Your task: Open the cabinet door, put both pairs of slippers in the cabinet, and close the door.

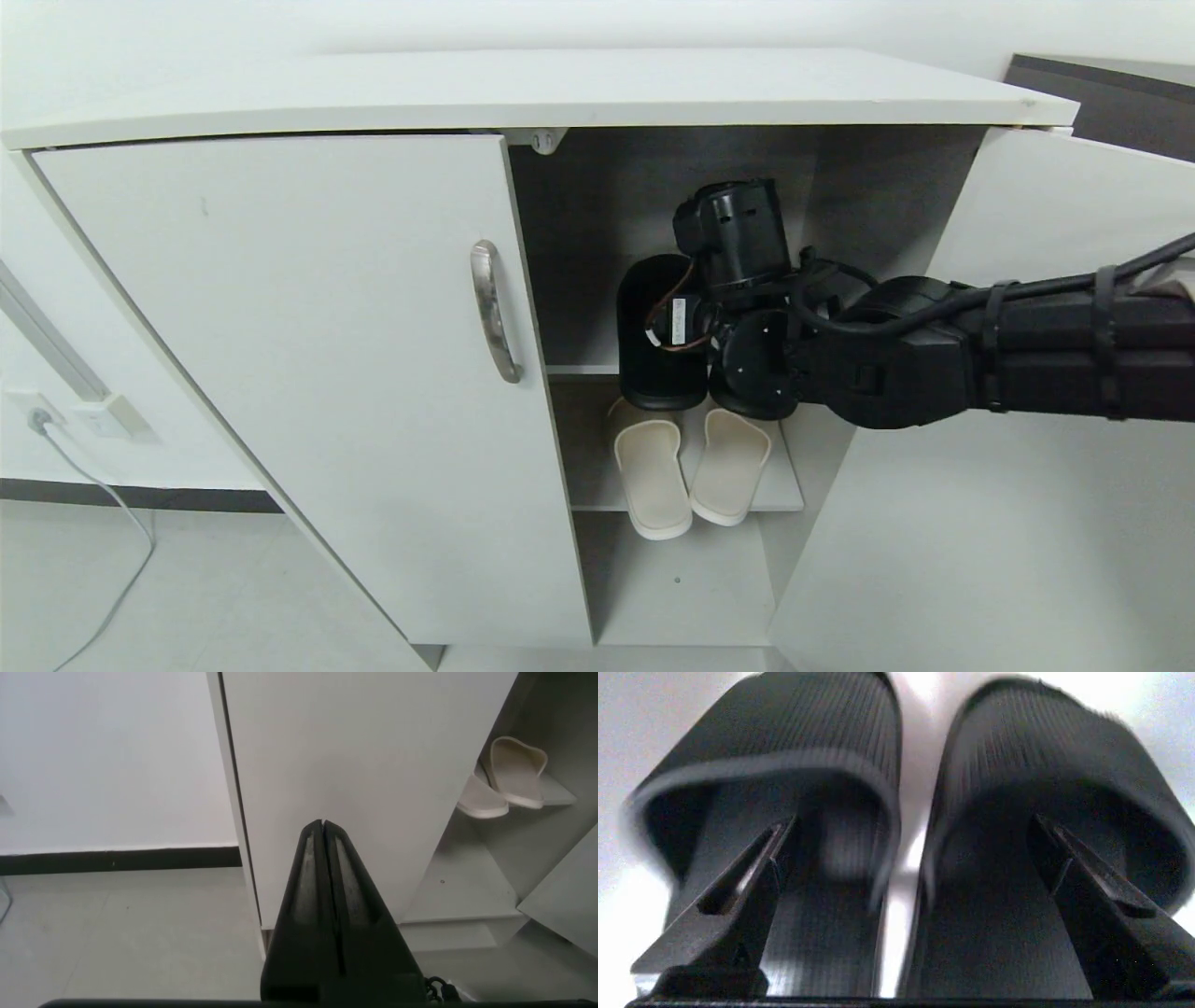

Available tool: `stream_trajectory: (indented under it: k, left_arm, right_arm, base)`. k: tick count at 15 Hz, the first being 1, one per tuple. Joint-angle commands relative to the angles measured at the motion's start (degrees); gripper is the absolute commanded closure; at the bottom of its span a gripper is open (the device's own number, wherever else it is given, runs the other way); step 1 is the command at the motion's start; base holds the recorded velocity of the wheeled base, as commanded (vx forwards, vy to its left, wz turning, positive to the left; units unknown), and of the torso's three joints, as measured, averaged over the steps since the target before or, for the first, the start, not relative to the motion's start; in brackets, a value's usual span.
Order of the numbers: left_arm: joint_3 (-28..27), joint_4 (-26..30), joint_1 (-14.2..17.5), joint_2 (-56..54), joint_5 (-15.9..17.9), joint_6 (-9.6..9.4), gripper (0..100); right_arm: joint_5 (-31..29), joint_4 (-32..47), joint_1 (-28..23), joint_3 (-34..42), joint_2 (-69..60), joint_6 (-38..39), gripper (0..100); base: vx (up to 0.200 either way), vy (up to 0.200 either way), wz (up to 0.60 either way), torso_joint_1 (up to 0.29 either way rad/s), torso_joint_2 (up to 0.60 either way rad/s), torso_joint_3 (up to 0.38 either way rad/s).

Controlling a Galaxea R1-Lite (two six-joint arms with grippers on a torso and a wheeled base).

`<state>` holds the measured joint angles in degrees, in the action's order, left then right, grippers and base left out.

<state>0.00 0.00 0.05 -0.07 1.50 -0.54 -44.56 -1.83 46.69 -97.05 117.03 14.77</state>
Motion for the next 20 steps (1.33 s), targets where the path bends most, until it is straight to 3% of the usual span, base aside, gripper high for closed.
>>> stream_trajectory:
  k: [1,8,9,20]
  left_arm:
    - [0.0,0.0,0.04,0.07,-0.01,0.01,100]
    - [0.0,0.0,0.04,0.07,-0.01,0.01,100]
    - [0.0,0.0,0.04,0.07,-0.01,0.01,100]
    - [0.0,0.0,0.04,0.07,-0.01,-0.08,100]
  right_arm:
    - [-0.18,-1.07,3.23,7.49,-7.34,1.66,0]
    - [-0.27,-14.87,12.02,29.46,-18.94,1.31,0]
    - [-0.27,-16.28,12.11,31.13,-19.38,1.22,100]
    - [-0.09,-18.21,13.25,33.94,-19.47,0.34,100]
  base:
    - [0.0,0.0,0.0,0.0,0.0,0.0]
    - [0.0,0.0,0.0,0.0,0.0,0.0]
    - [0.0,0.0,0.0,0.0,0.0,0.0]
    - [-0.018,0.0,0.0,0.0,0.0,0.001]
